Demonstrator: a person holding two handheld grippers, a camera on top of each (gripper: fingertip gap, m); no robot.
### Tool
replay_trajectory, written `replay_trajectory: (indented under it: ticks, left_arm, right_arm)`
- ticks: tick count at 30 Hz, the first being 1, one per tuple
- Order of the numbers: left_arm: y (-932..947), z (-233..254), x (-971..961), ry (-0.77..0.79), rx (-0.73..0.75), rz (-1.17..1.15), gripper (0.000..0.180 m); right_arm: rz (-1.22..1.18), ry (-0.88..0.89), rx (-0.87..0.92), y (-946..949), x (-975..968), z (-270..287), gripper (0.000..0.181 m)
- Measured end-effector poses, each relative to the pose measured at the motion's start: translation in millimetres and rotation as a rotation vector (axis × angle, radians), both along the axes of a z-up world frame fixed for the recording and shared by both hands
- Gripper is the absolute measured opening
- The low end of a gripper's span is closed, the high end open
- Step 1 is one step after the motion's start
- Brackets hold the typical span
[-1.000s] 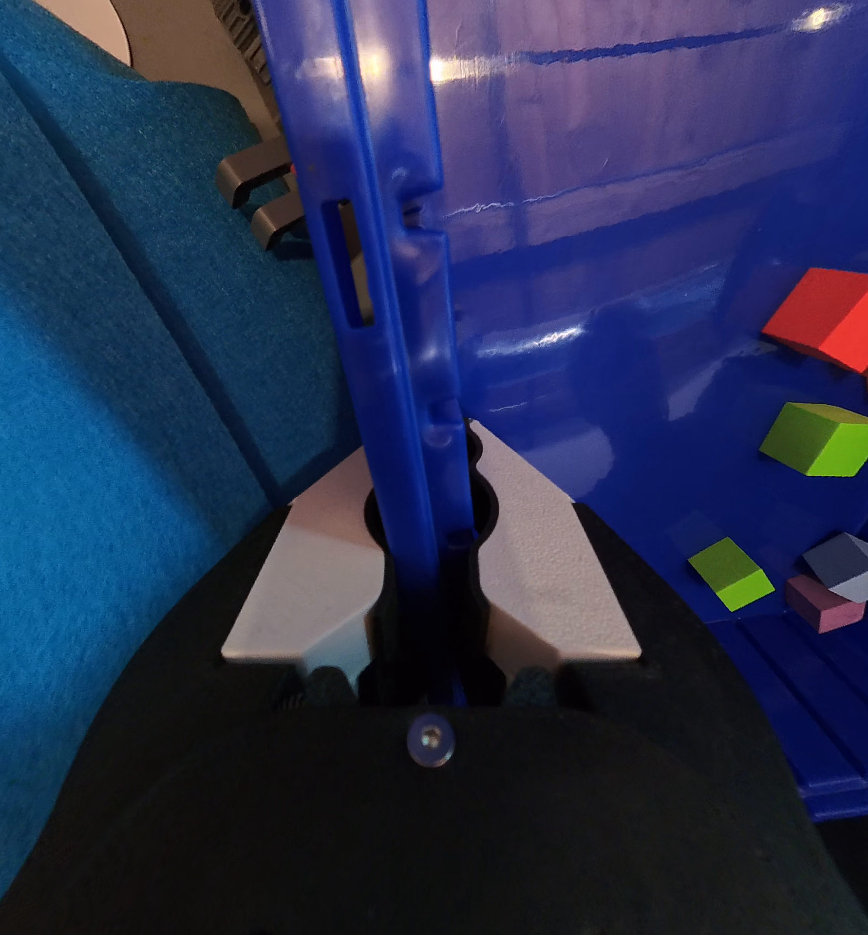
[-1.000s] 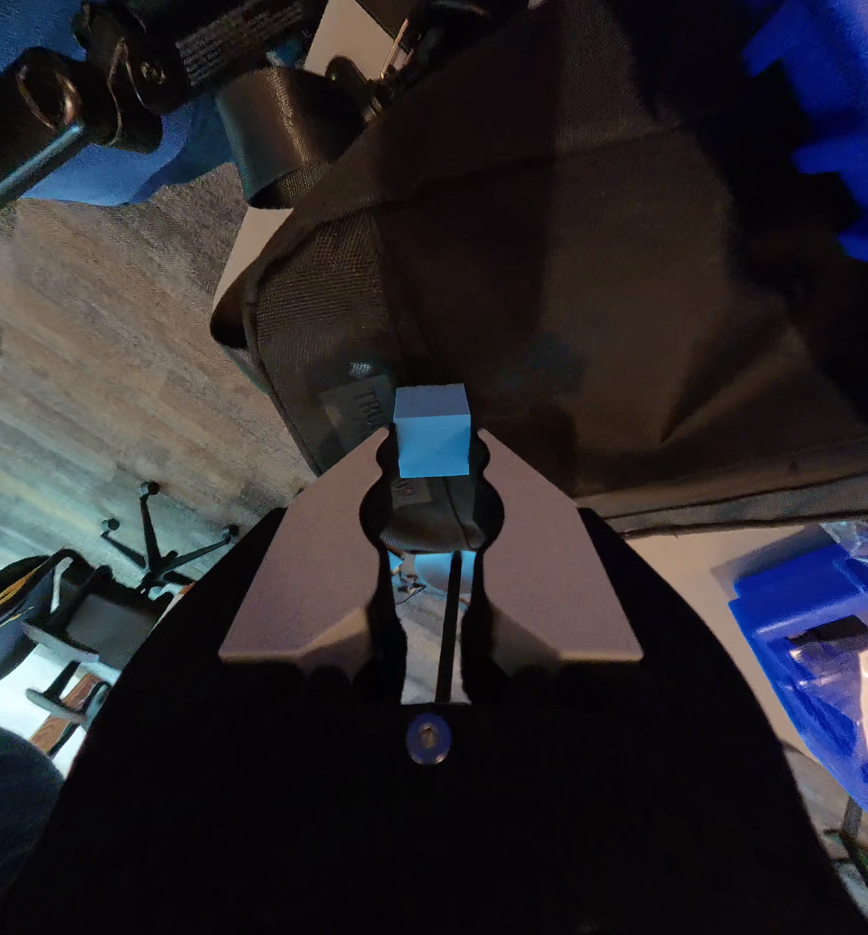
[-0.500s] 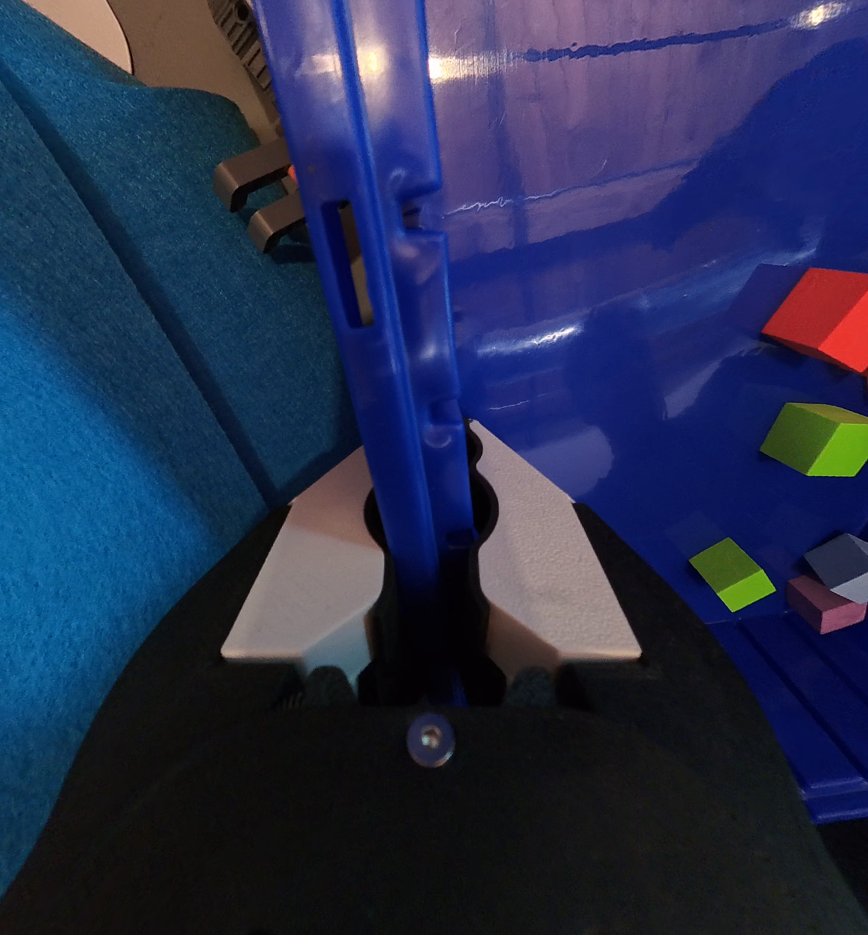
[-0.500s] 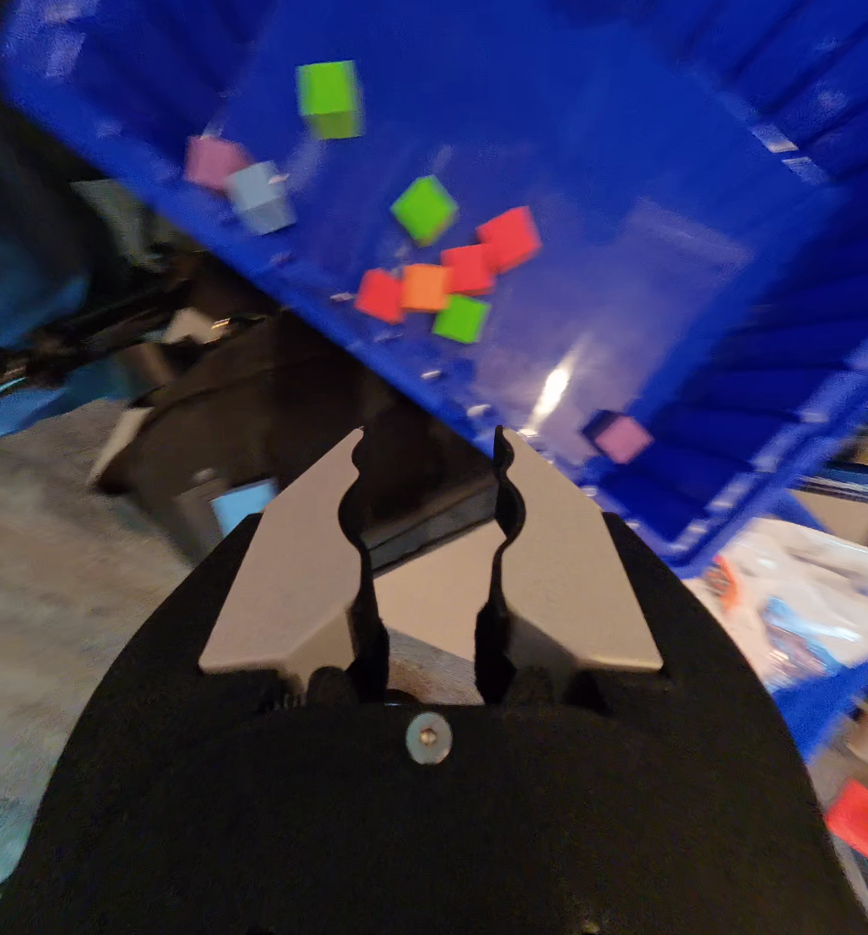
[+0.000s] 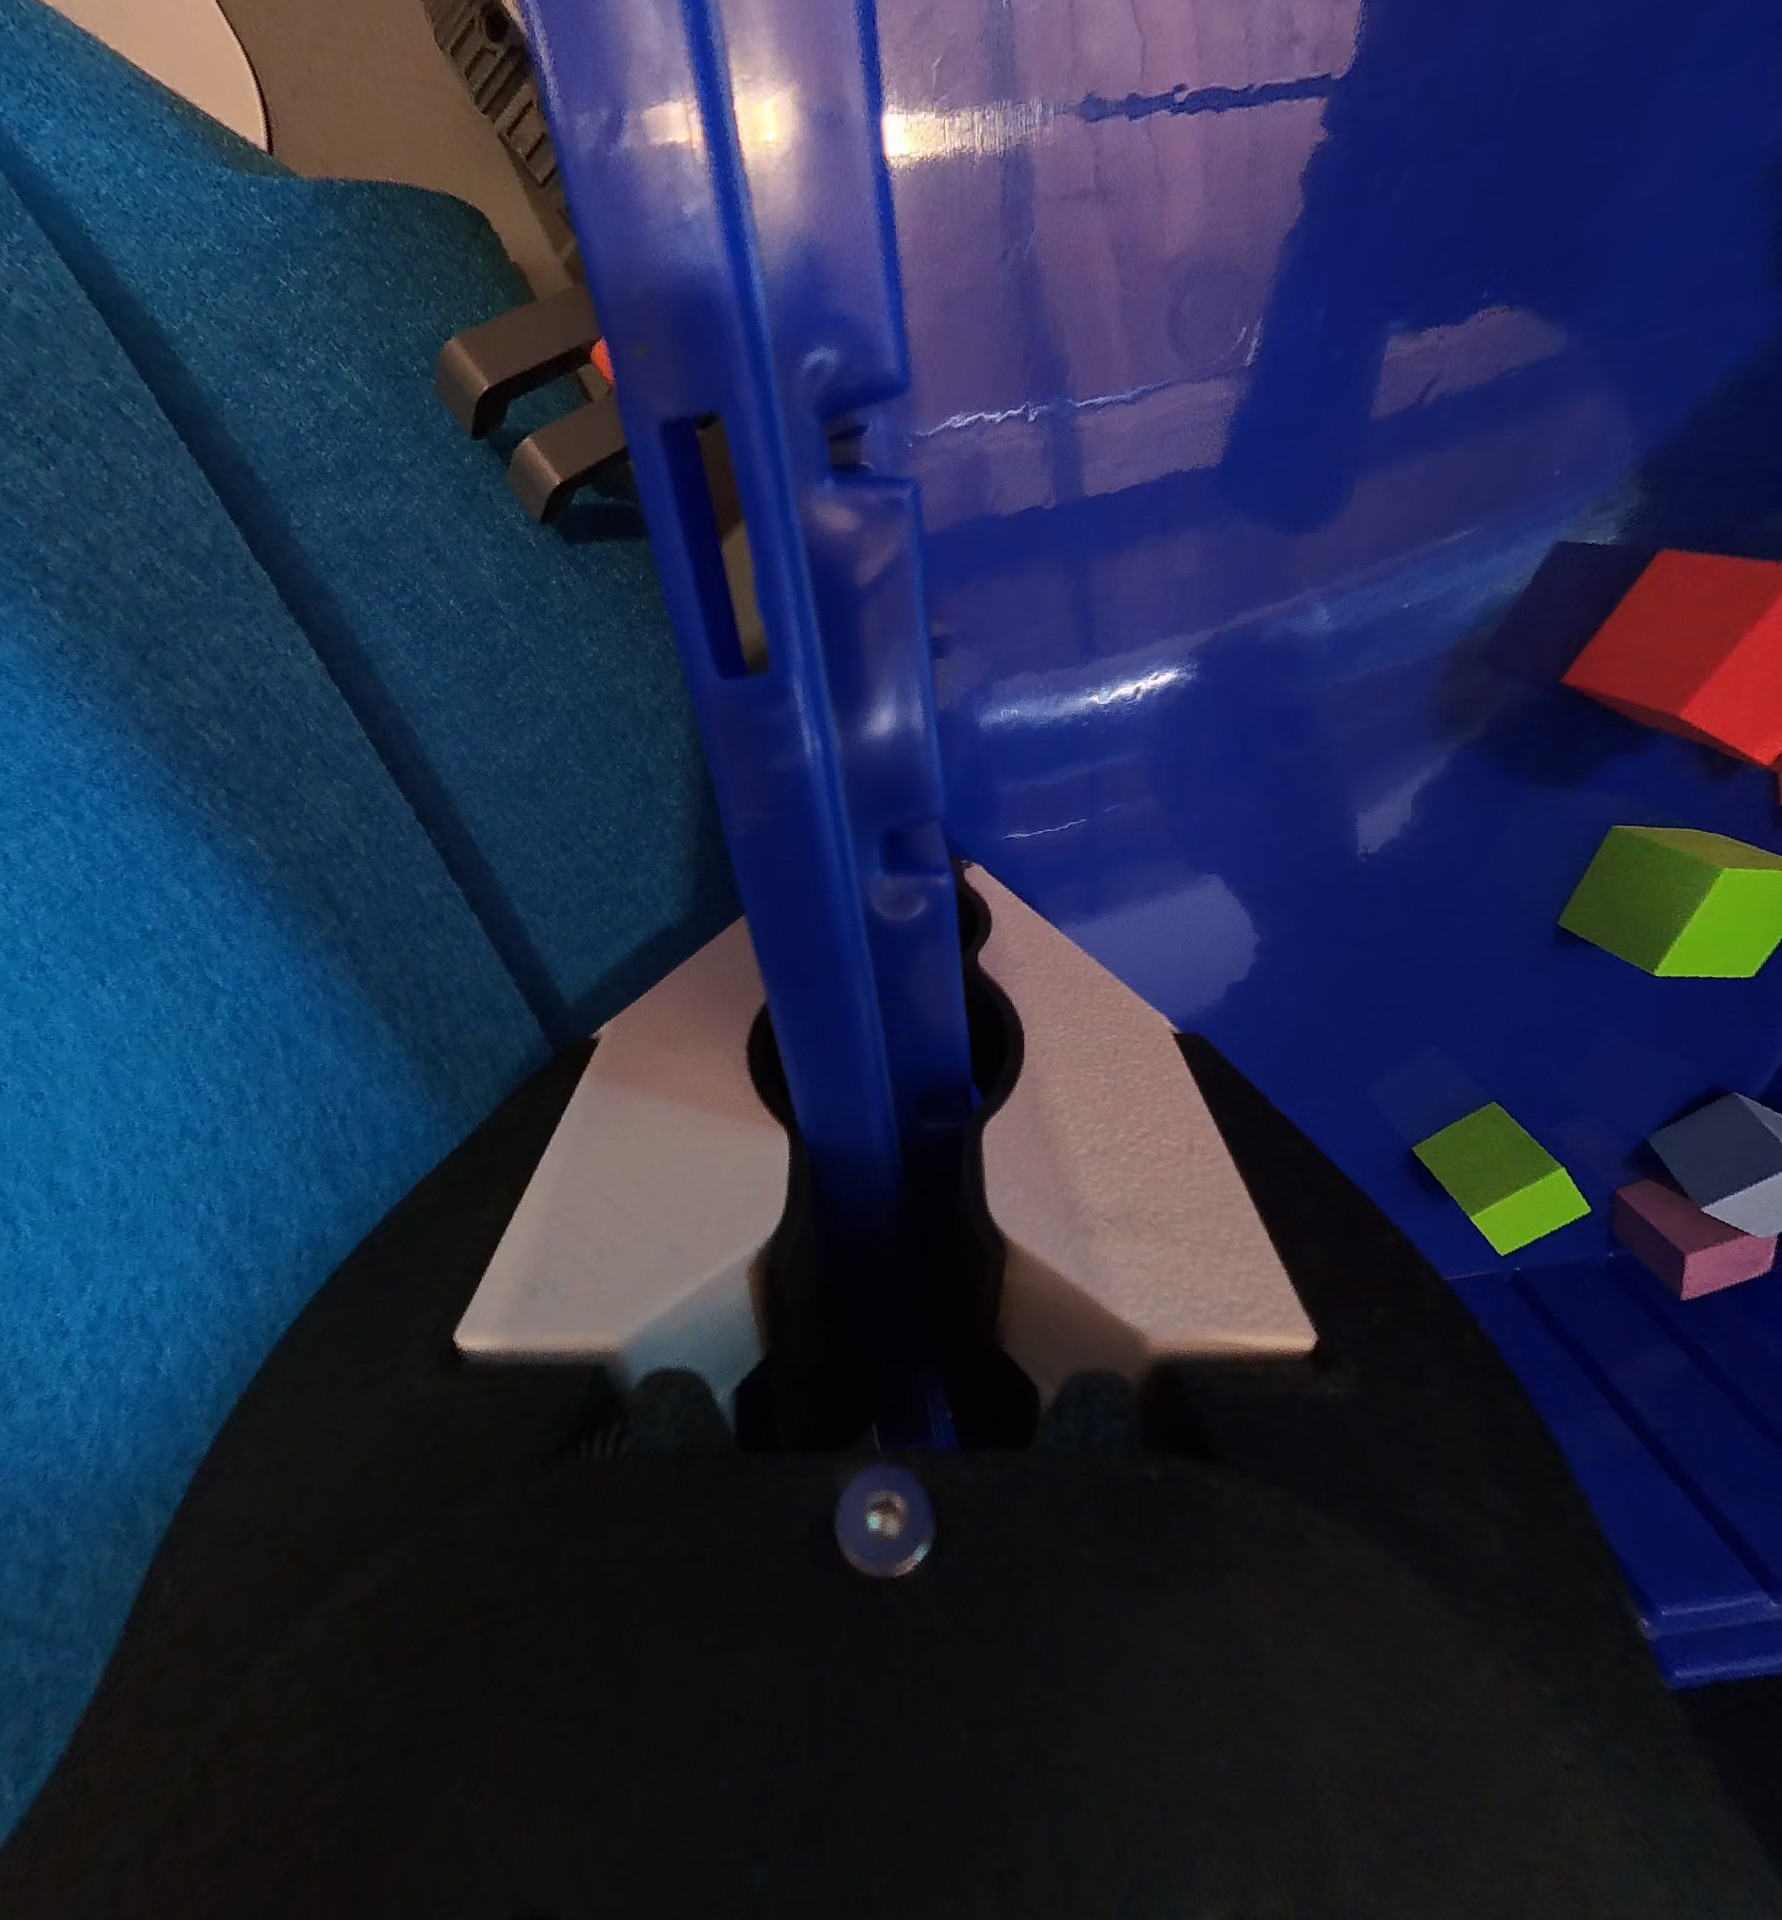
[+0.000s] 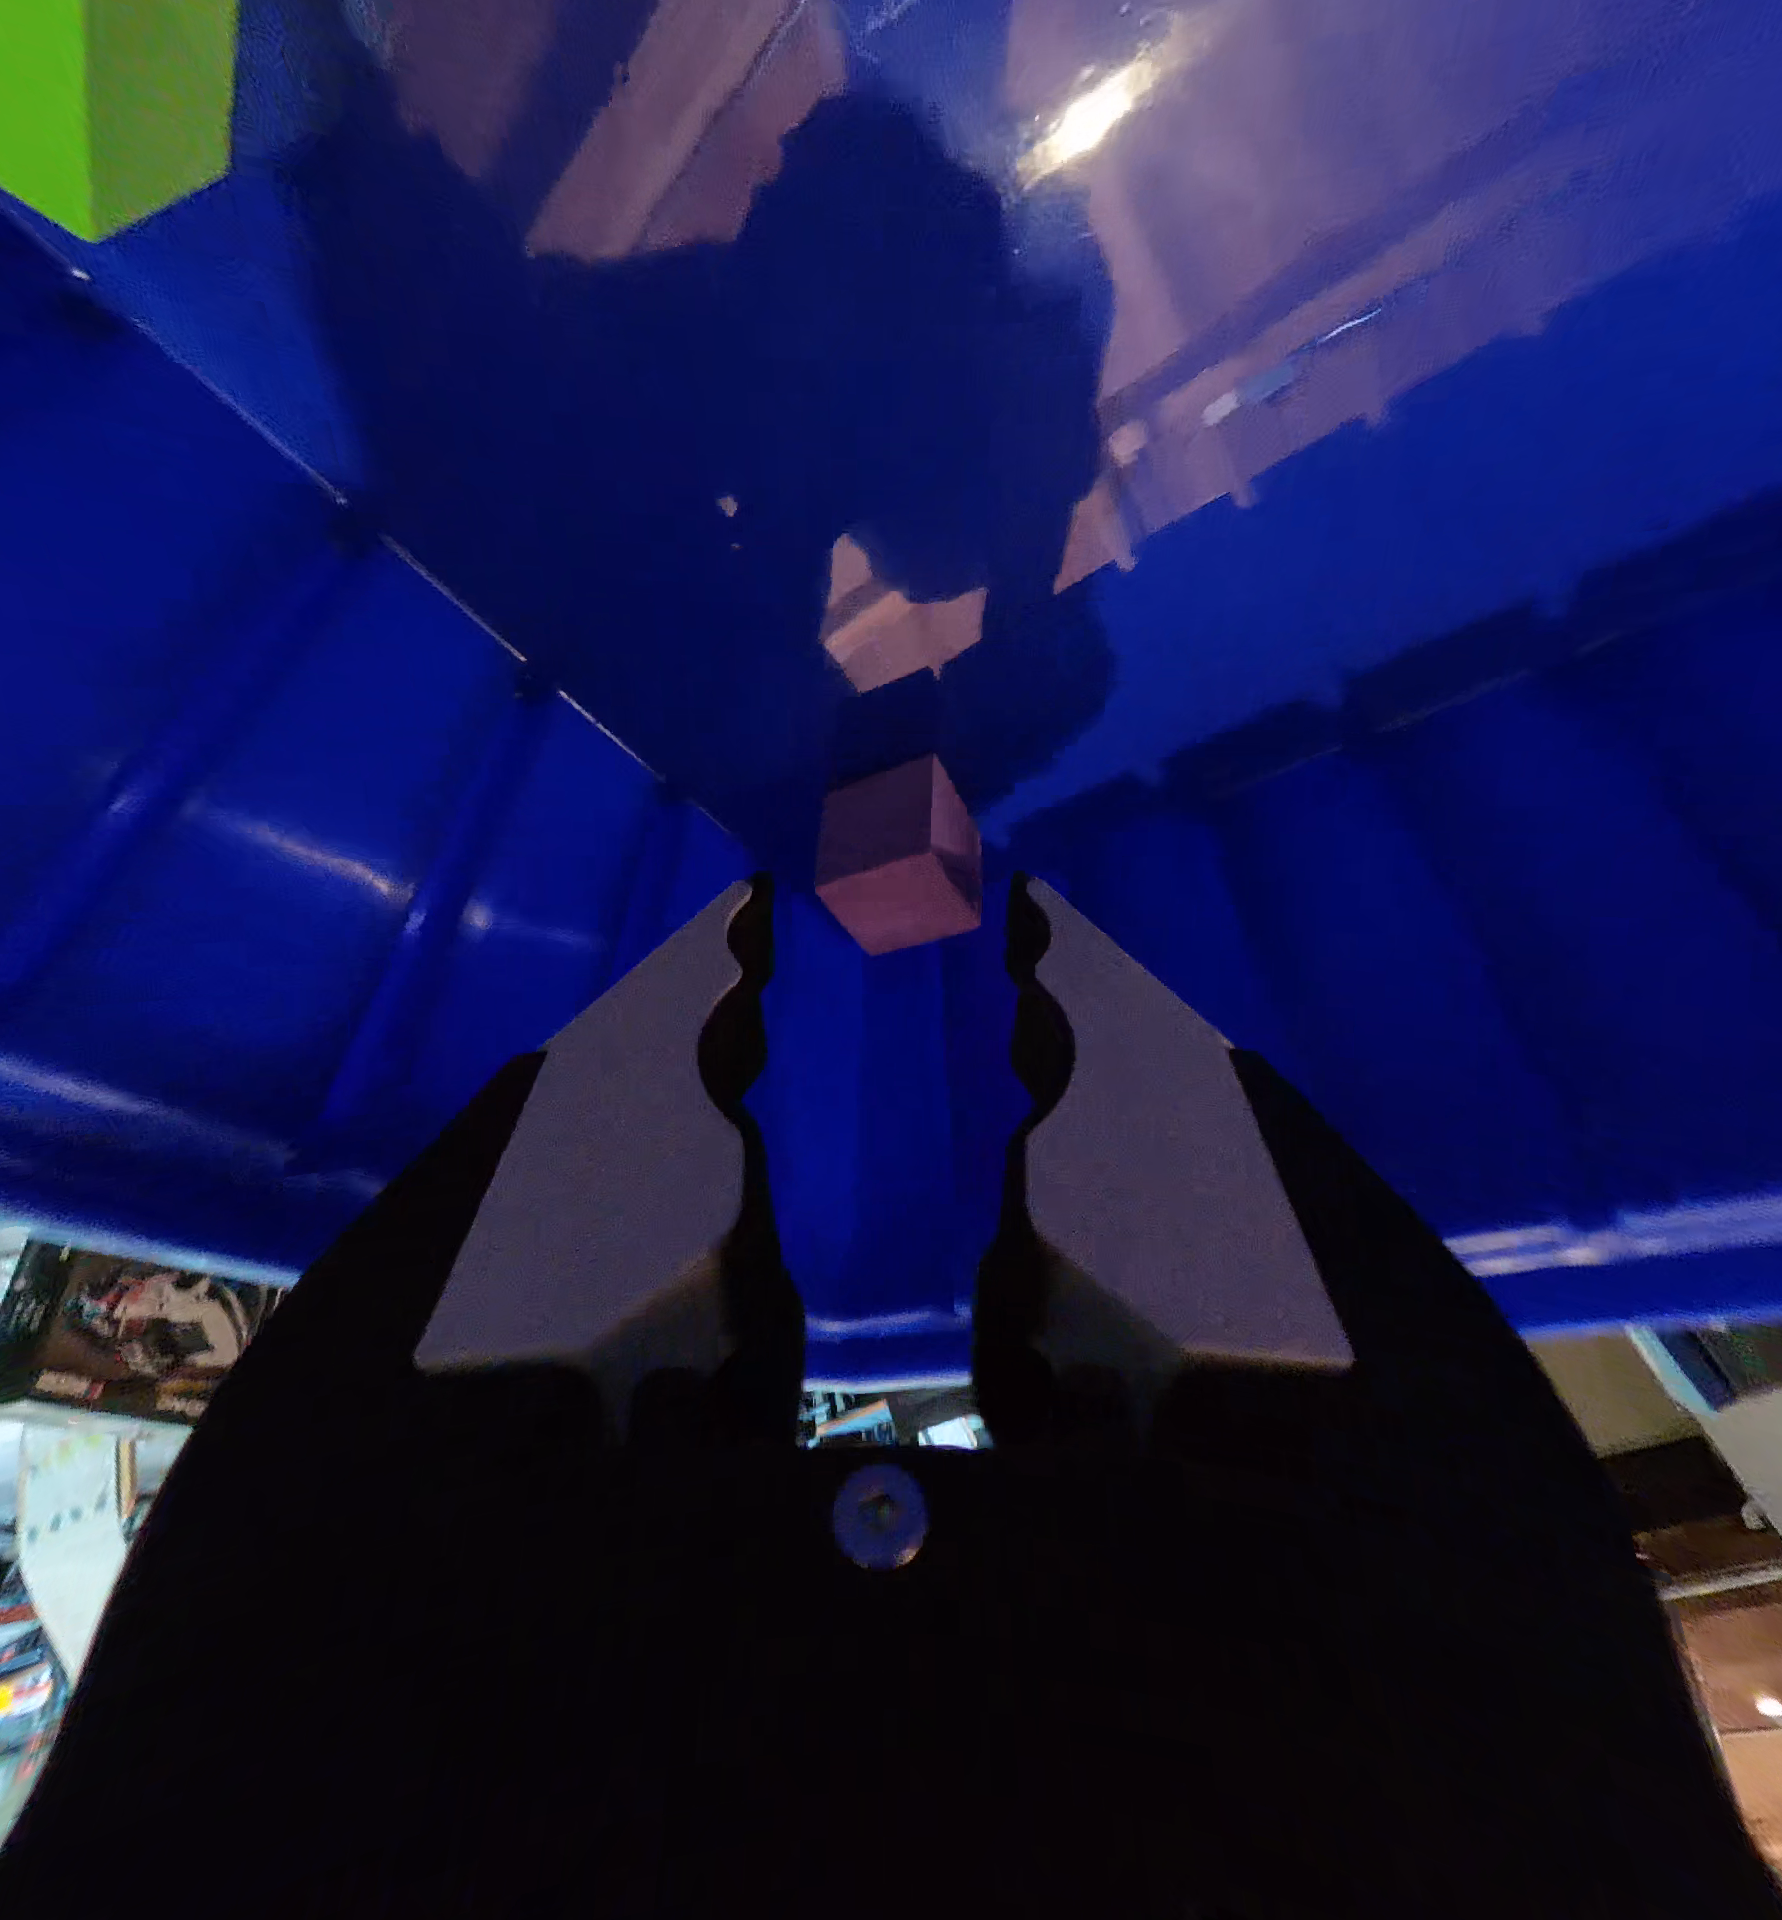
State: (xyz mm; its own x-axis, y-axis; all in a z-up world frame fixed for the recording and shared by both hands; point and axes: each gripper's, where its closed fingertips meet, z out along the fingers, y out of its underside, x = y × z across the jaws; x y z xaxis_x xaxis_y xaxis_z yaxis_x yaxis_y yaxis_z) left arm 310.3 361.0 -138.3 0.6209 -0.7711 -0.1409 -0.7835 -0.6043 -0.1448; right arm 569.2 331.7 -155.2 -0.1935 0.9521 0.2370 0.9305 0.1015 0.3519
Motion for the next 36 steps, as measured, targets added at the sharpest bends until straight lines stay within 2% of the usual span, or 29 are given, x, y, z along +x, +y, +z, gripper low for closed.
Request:
replay_trajectory:
  ticks: [4,7,10,13,15,18,23,26,32,36]
  left_arm:
    - [0,0,0,-0.001,0.002,-0.003,0.021]
    - [0,-1,0,0.003,0.005,-0.002,0.021]
    - [0,-1,0,0.001,0.006,-0.004,0.021]
    - [1,-1,0,0.002,0.008,-0.008,0.021]
    - [1,-1,0,0.000,0.007,-0.010,0.021]
    - [1,-1,1,-0.002,0.004,-0.013,0.021]
    - [0,-1,1,-0.004,-0.001,-0.018,0.021]
    - [0,-1,1,-0.005,-0.001,-0.020,0.021]
    - [0,-1,2,-0.006,-0.001,-0.020,0.021]
    - [0,-1,1,-0.008,0.000,-0.020,0.021]
  right_arm:
    - [0.020,-0.050,-0.007,6,5,-14,0.030]
    - [0.000,0.045,0.023,9,-5,-3,0.028]
    - [-0.019,0.188,0.050,-3,-19,34,0.028]
    - [-0.010,0.344,-0.025,-54,-33,80,0.028]
    - [-0.009,0.380,-0.092,-100,-32,99,0.028]
    - [-0.005,0.331,-0.183,-165,-21,100,0.028]
    - [-0.071,0.168,-0.289,-232,3,70,0.028]
    - [-0.091,0.143,-0.327,-248,1,54,0.028]
    - [-0.127,0.042,-0.288,-246,9,33,0.028]
    - [-0.127,0.043,-0.284,-244,3,28,0.028]
